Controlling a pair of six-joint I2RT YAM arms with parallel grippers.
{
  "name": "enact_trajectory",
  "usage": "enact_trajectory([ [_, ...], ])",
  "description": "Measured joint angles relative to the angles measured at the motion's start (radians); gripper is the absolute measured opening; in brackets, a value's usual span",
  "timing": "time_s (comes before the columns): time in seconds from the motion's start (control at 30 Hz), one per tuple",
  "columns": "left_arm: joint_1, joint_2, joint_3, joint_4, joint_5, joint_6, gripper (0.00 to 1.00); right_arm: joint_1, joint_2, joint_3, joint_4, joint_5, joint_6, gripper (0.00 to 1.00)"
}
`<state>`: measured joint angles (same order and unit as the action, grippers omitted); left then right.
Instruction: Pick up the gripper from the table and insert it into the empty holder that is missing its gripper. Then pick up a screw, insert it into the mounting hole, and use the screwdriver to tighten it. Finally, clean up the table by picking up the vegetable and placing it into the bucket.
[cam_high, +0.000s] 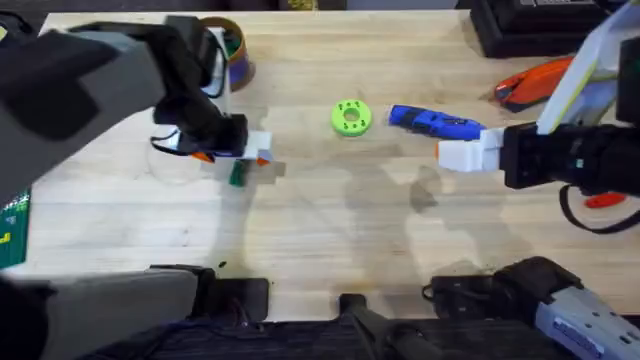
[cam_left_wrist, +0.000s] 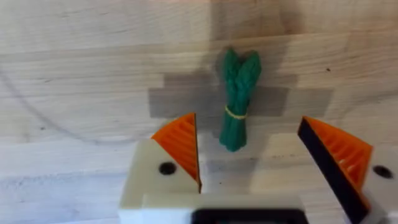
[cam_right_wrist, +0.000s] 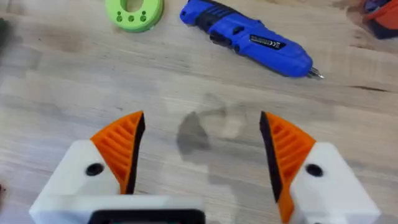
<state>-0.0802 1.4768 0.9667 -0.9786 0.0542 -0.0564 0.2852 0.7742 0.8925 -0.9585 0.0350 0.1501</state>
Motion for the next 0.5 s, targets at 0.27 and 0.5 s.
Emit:
enact_trajectory([
  [0.27,-0.019,0.131,-0.001,0.016,-0.026,0.007,0.958,0.0,0.0,0.0,-0.007,0.0,0.0,0.991],
  [0.5,-0.019,0.139,-0.002,0.038,-0.037,0.018,0.45,0.0,0.0,0.0,-0.008,0.0,0.0,0.991],
])
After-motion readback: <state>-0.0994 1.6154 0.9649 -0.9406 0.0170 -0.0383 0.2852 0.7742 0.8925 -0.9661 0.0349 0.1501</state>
